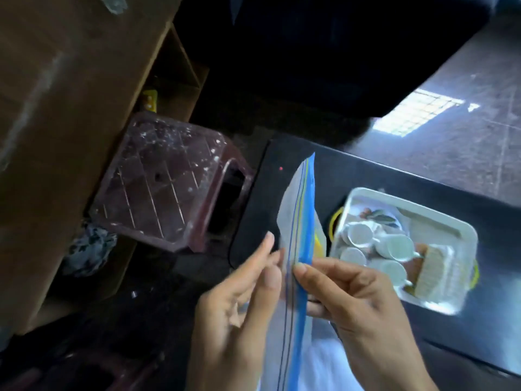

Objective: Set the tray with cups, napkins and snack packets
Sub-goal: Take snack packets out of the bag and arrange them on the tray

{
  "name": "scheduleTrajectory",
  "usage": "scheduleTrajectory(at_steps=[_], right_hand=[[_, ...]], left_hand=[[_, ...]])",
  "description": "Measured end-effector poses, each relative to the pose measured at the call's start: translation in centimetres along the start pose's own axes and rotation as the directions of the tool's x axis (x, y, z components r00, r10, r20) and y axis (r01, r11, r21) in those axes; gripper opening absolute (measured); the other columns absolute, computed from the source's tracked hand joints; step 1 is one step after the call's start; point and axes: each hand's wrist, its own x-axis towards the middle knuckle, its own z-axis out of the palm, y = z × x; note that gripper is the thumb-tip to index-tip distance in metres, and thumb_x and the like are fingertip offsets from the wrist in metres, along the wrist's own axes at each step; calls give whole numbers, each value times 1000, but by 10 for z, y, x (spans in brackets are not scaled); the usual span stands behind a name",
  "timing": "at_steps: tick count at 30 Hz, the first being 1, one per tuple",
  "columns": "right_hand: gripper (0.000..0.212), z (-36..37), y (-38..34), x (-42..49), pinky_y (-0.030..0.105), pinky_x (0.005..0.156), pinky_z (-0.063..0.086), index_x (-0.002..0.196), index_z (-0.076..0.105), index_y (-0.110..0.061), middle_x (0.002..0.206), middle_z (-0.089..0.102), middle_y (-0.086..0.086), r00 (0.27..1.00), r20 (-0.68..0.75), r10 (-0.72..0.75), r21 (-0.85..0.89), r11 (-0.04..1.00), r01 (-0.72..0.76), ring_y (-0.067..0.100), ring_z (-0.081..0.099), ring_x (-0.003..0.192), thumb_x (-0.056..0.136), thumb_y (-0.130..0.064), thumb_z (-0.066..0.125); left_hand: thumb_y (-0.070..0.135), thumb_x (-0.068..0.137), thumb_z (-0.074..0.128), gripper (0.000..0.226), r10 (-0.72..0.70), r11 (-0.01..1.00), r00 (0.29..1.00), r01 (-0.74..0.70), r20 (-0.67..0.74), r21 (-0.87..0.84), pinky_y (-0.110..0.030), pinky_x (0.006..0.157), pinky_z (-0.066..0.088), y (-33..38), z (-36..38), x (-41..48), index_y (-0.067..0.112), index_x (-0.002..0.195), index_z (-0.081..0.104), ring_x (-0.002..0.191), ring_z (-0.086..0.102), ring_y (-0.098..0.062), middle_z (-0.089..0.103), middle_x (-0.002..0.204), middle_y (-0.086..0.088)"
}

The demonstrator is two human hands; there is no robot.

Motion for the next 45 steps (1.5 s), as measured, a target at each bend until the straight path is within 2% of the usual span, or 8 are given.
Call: scheduleTrajectory(at_steps=[2, 9, 24, 31, 37, 41, 43, 45], right_hand=[[24, -27, 3, -30, 21, 63, 58, 90, 83, -15, 84, 80, 11, 999, -44, -4, -10, 1000, 3, 20, 78, 76, 72, -31, 78], [3, -117, 22, -102, 27, 66, 62, 81, 84, -21, 72, 79, -4, 985, -139, -98, -253, 966, 60, 12, 77, 71, 82, -21, 81], [25, -168, 62, -165, 20, 67, 54, 77, 78, -13, 76, 76, 8, 947, -314, 66, 195, 981, -3, 13, 69, 70, 67, -36, 79], [25, -189, 71, -184, 30, 83, 56, 94, 73, -6, 104, 71, 17, 924, -312, 220, 664, 746, 46, 20, 67, 86, 76, -22, 69], [27, -232, 58, -201, 22, 59, 56, 77, 71, -7, 67, 62, -1, 917, -318, 239, 871, 455, 184, 8, 61, 57, 92, -23, 54], [37, -236, 49, -201, 20, 62, 56, 75, 79, -12, 72, 67, -3, 976, -202, 87, 815, 567, 118, 4, 65, 62, 95, -23, 51], [26, -242, 44, -201, 21, 69, 56, 89, 77, -3, 85, 70, 1, 989, -138, 50, 788, 611, 79, 8, 65, 73, 89, -26, 66], [58, -253, 43, -203, 24, 70, 46, 106, 61, 10, 85, 55, 10, 996, -66, 61, 771, 637, 12, 14, 50, 76, 69, -28, 85]], left_hand=[[65, 72, 73, 54, -1, 991, 999, -6, -53, -134, -37, 94, 60, 3, 54, -34, 34, 116, 78, 109, 76, -16, 81, 112, 6], [44, 71, 80, 21, 72, 997, 977, -62, -200, 53, -25, 58, 63, -9, 159, -88, 26, 82, 78, 66, 80, -15, 81, 72, 2], [10, 97, 63, 24, -301, 938, 954, 298, 10, -177, -22, 62, 61, -32, 216, -123, 6, 78, 78, 67, 76, -17, 80, 75, -13], [21, 82, 65, 25, -443, 779, 884, 462, 149, -424, -19, 55, 61, -42, 213, -116, 14, 65, 81, 60, 76, -8, 80, 71, -3], [22, 77, 62, 28, -503, 607, 845, 497, 184, -620, -18, 54, 60, -36, 180, -95, 11, 60, 80, 57, 74, -4, 76, 62, 2], [42, 79, 67, 32, -458, 724, 873, 477, 169, -499, -23, 62, 63, -36, 203, -105, 14, 72, 82, 66, 74, -11, 76, 73, 0], [56, 71, 70, 51, -443, 801, 887, 457, 131, -386, -35, 87, 64, -33, 226, -116, 12, 93, 83, 91, 77, -23, 79, 93, -7], [58, 68, 70, 67, -422, 848, 901, 431, 99, -308, -52, 109, 51, -33, 252, -128, 9, 114, 78, 117, 70, -36, 78, 116, -14]])
